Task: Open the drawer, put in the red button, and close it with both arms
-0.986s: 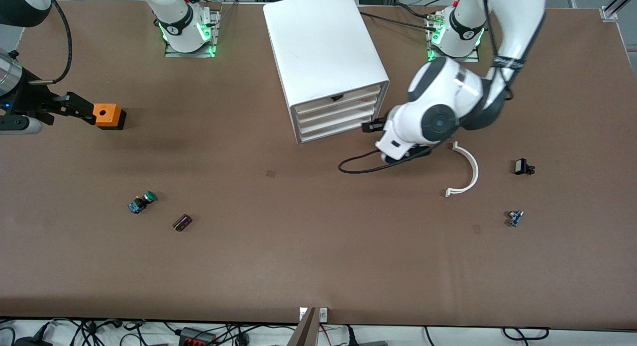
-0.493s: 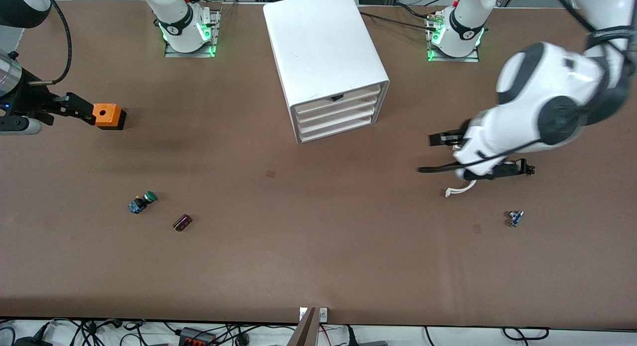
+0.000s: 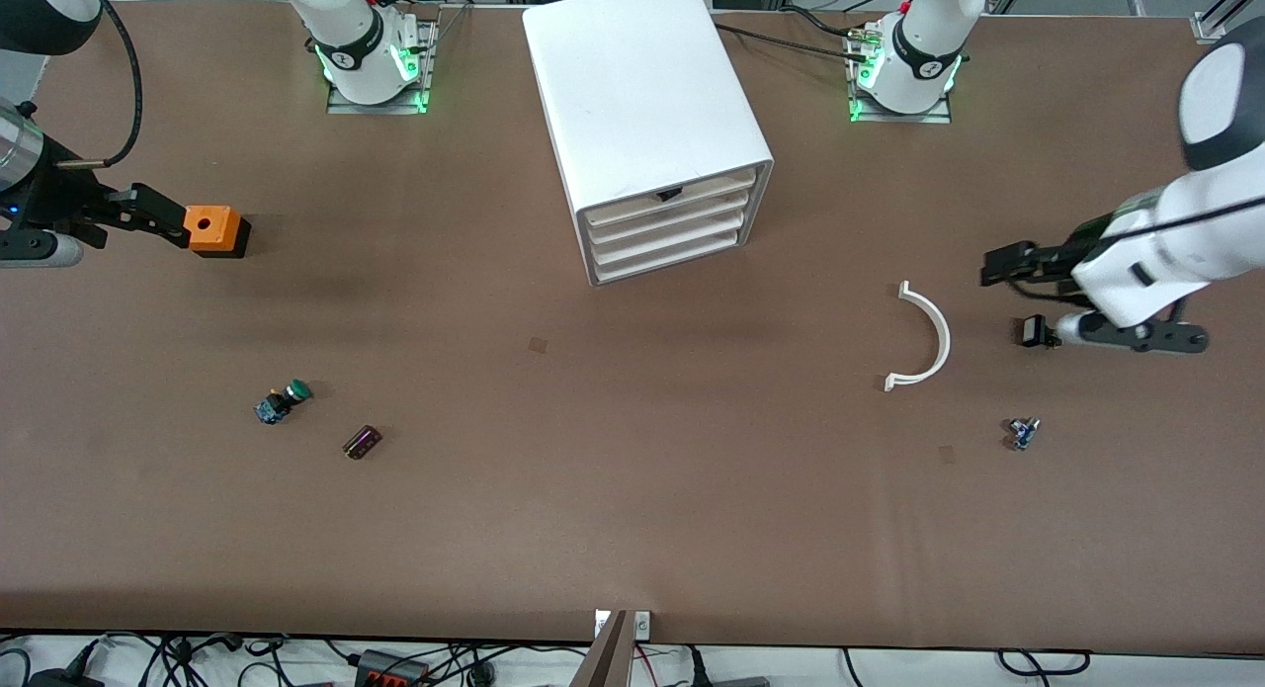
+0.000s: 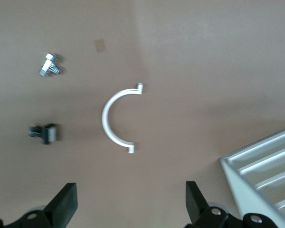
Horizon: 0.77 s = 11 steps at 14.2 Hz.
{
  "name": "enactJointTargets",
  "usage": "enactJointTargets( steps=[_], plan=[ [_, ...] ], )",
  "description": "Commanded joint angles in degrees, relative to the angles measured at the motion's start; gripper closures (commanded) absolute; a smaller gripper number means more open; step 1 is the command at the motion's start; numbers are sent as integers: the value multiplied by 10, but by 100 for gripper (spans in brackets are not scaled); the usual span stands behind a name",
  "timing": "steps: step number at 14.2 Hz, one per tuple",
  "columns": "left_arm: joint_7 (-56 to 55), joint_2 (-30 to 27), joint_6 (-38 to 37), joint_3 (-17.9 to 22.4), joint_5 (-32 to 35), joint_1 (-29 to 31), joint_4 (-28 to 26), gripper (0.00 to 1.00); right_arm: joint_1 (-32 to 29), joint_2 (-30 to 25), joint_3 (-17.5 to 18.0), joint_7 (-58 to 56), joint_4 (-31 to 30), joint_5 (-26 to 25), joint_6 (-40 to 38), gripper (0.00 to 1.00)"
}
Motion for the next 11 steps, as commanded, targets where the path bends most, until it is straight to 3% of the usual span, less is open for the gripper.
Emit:
enactJointTargets(
  steps=[1, 3, 7, 11],
  plan=[
    [65, -76, 74, 59, 9, -37, -94, 0, -6, -13, 8, 0, -9, -1, -7, 0],
    [64, -133, 154, 78, 18, -55, -172, 0, -6, -13, 8, 1, -11, -1, -2, 0],
    [54, -154, 155, 102, 70, -92, -176, 0, -5, -13, 8, 1, -13, -1, 4, 0],
    [20, -153, 112, 101, 17, -85, -164, 0, -5, -12, 9, 2, -12, 1, 11, 0]
  ],
)
